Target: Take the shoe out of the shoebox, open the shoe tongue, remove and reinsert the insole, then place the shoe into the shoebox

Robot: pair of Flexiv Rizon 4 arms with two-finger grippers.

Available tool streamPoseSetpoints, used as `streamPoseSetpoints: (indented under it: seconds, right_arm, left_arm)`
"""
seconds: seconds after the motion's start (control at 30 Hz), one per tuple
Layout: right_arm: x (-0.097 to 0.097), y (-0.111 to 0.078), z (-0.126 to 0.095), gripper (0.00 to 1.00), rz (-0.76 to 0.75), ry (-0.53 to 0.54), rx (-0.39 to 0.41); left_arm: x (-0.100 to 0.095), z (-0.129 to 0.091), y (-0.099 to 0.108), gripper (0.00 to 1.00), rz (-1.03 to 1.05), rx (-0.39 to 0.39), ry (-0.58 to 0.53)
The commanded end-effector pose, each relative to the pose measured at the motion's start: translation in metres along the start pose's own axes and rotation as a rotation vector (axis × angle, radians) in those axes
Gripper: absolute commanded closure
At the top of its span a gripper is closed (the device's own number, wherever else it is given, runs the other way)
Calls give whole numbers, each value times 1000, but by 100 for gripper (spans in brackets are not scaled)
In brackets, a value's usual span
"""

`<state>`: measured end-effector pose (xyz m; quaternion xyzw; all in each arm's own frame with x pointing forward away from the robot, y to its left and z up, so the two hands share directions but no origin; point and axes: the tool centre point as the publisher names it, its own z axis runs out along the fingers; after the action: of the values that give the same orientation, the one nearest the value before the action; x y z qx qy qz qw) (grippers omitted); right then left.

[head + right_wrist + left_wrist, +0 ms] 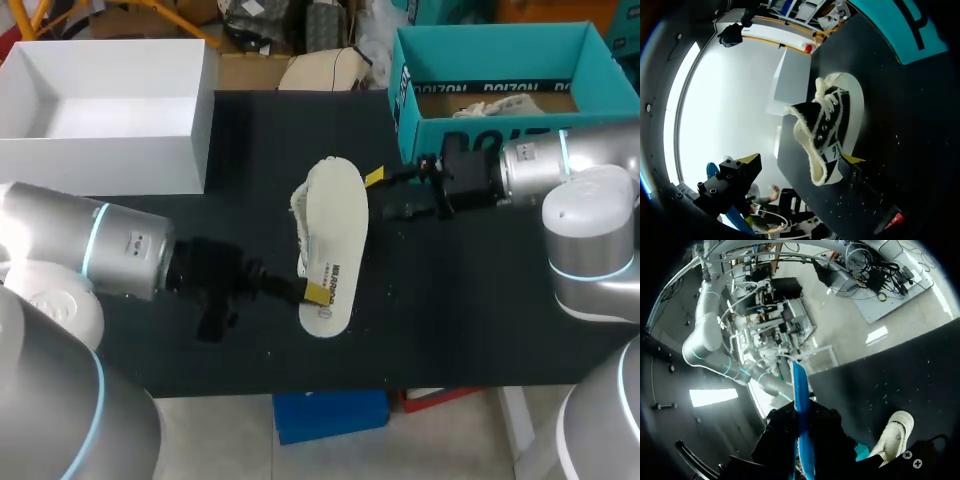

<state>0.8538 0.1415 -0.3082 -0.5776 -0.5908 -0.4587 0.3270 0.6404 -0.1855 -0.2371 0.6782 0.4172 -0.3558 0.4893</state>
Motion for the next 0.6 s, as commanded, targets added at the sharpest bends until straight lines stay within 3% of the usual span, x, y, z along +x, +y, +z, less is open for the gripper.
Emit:
streamPoseSetpoints:
  seconds: [0.03, 0.3, 0.6]
  right_arm:
    - [0, -1, 1, 0, 0, 0, -4]
    - [0, -1, 1, 0, 0, 0, -4]
    - [0, -1, 1, 0, 0, 0, -4]
  left_arm:
    - [29, -5, -6, 100, 14, -49, -68]
    - [65, -17, 4, 100, 9, -59, -111]
    - [82, -26, 26, 100, -8, -67, -104]
